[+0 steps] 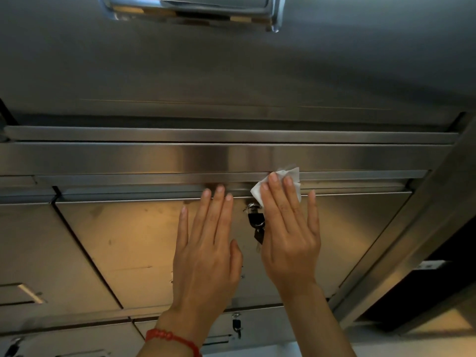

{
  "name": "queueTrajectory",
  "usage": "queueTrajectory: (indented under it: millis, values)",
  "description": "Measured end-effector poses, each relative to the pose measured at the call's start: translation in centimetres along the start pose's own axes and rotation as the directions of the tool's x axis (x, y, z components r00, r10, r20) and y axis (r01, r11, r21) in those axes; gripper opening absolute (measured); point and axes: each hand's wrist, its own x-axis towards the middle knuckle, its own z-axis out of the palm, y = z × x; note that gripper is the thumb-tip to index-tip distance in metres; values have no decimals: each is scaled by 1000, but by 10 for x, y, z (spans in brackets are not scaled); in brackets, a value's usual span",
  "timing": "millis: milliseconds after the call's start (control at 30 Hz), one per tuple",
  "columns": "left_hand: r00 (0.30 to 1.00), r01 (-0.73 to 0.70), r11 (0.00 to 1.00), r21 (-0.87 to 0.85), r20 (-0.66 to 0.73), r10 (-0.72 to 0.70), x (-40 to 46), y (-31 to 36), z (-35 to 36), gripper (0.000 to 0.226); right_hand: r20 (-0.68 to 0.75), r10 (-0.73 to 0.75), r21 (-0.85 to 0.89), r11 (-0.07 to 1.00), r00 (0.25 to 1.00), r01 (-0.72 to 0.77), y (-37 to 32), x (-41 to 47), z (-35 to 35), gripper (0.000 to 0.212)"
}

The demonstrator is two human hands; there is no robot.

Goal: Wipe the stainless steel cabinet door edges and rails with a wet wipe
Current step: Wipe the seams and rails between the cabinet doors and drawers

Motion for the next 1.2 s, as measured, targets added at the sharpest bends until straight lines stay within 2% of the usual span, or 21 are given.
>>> queueTrajectory:
  millis: [333,567,733,900,1067,1200]
  values:
    - [999,-39,999,-31,-20,38,0,-3,3,62,-2,14,-17,1000,1000,-14,-1,-3,3,35]
    - [998,-24,1000,-13,-52,23,3,2,10,62,-49,30,-67,997,998,-33,11,-9,8,34]
    - [997,15,1000,-1,-79,-15,4,11,15,62,-69,71,-36,997,995,-74,8,-11,12,35]
    - [997,18,1000,18,-72,-16,5,17,16,61,-44,33,-48,998,998,-35,17,-12,9,33]
    - [997,30,999,42,-75,-27,5,18,17,60,-43,87,-56,994,995,-90,20,-13,7,37]
    - [997,29,999,46,-66,-26,5,19,16,60,-22,60,-32,998,998,-61,14,-13,9,36]
